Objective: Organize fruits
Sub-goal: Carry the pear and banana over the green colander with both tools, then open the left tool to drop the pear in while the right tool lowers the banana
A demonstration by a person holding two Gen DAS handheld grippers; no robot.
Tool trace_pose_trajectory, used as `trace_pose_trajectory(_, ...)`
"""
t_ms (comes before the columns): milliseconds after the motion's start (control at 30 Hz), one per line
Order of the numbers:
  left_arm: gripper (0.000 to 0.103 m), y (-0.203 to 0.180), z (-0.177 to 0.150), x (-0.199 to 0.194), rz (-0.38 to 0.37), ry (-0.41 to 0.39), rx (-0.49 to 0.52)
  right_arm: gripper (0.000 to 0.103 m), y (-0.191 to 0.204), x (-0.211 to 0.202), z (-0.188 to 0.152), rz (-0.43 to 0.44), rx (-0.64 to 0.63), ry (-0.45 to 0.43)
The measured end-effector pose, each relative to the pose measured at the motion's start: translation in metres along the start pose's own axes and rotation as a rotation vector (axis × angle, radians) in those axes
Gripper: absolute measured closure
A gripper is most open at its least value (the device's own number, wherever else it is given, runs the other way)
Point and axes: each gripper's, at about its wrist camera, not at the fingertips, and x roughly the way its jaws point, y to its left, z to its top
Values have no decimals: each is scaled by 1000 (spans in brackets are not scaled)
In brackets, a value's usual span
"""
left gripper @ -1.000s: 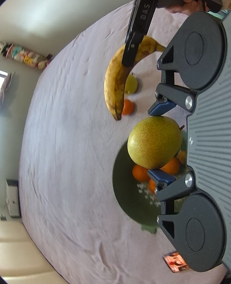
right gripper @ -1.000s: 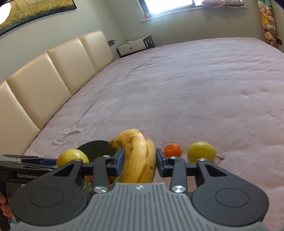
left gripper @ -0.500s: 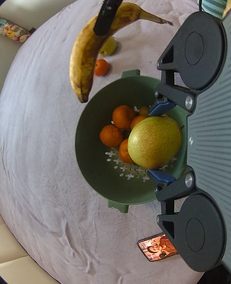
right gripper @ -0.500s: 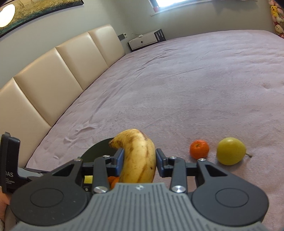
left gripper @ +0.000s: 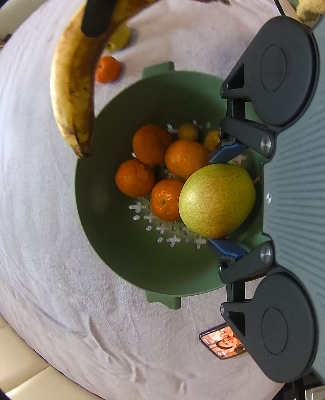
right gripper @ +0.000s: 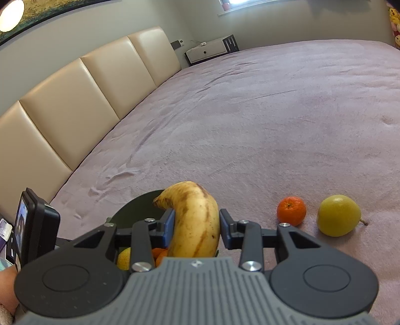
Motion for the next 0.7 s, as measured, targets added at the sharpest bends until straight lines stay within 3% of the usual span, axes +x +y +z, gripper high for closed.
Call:
trace_pose_trajectory(167, 27, -7, -2, 10, 45, 28, 51, 68, 0, 5, 0, -3, 0, 12)
trace_pose_trajectory(567, 26, -4, 2, 11, 32, 31, 27, 68, 3, 15, 0, -13, -11, 28)
trace_pose_trajectory(700, 25, 1, 1, -3, 18, -17, 1, 68, 4, 15, -1, -10, -26, 25)
